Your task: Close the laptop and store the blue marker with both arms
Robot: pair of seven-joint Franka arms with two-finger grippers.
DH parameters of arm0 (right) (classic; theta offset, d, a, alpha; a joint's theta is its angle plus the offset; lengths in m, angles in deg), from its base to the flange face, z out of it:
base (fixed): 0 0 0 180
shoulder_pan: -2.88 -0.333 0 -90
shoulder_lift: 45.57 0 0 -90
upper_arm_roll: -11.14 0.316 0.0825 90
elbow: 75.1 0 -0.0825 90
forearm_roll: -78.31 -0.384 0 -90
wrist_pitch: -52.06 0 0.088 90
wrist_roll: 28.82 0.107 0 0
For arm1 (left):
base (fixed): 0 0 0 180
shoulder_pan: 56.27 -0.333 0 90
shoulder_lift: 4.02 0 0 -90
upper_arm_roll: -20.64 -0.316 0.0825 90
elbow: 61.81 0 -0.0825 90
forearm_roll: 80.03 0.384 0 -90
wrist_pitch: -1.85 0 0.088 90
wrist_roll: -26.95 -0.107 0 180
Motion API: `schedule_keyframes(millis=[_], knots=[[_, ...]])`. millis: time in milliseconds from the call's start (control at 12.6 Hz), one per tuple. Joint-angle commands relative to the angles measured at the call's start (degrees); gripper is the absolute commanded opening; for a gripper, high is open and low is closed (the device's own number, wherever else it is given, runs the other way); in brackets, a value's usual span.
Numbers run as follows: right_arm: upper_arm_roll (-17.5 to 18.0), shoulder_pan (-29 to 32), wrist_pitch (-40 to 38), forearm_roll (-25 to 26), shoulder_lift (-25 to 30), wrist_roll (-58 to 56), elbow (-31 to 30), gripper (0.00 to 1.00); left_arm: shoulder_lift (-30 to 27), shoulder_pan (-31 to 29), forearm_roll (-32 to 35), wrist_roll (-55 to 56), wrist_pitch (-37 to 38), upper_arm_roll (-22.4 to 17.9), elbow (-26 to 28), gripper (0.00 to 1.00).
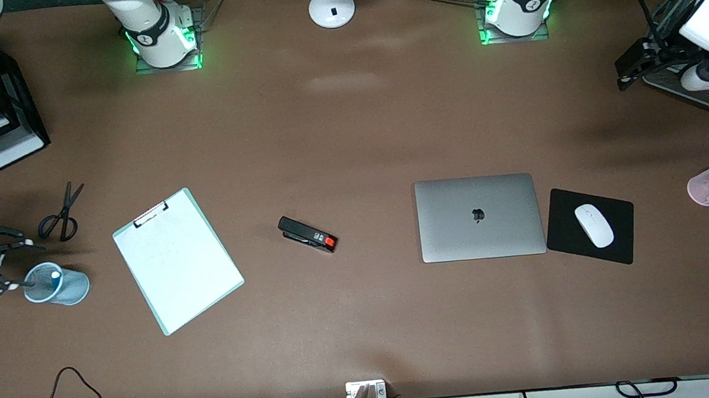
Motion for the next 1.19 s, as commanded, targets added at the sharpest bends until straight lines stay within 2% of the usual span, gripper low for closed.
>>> schedule_keyframes(millis=[0,397,636,795,1113], knots=[[0.42,-2.85,-0.49,3.89,8.03,13.67,-3.42,1.00,-2.58,-0.13,-0.91,-0.97,-4.36,0.38,4.92,1.00],[0.42,-11.54,-0.32,12.15,19.03,38.37,-7.90,1.00,-2.92,-0.13,-0.91,-0.97,-5.35,0.38,4.50,1.00],[0.42,-18.83,2.22,16.45,25.26,56.89,-12.81,1.00,-3.63,-0.13,-0.99,-0.88,-3.51,-0.06,4.41,1.00],[0.42,-22.70,2.23,19.62,26.69,70.79,-13.71,1.00,-3.54,-0.13,-0.91,-0.97,-3.33,-0.06,4.41,1.00],[0.42,-29.65,1.97,29.72,27.91,100.32,-12.74,1.00,-3.63,-0.05,-0.64,-0.97,-2.18,1.16,4.50,1.00]])
